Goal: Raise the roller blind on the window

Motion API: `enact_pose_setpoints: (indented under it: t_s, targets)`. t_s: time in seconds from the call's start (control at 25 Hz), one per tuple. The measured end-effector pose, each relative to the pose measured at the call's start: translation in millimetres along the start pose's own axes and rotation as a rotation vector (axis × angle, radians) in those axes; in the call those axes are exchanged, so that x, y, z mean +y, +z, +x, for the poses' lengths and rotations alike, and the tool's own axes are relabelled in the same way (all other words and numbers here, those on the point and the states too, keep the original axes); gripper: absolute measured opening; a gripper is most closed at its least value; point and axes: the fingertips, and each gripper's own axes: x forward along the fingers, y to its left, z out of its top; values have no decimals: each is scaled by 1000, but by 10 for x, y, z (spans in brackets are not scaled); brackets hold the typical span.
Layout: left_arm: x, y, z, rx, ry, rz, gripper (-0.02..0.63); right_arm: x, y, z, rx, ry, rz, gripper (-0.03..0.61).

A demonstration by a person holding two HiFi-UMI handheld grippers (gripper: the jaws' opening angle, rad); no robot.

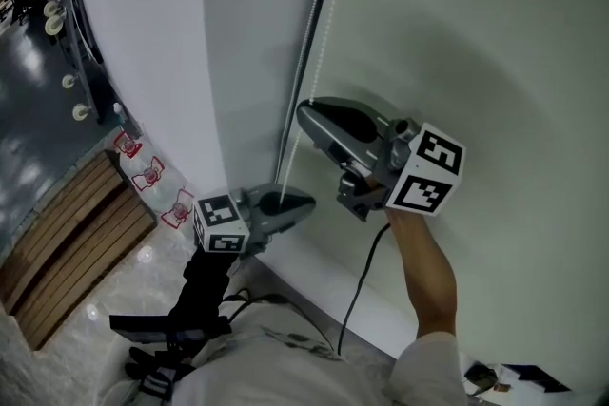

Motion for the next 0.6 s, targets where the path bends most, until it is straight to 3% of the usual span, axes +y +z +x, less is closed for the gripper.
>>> enact_pose_setpoints:
  t_s: [0.24,0.6]
  targets:
    - [16,18,-22,-1,-1,10,-2,35,-226,16,56,5,-1,5]
    - [2,9,21,20,11,15,-2,131,-1103,-95,205,23,110,5]
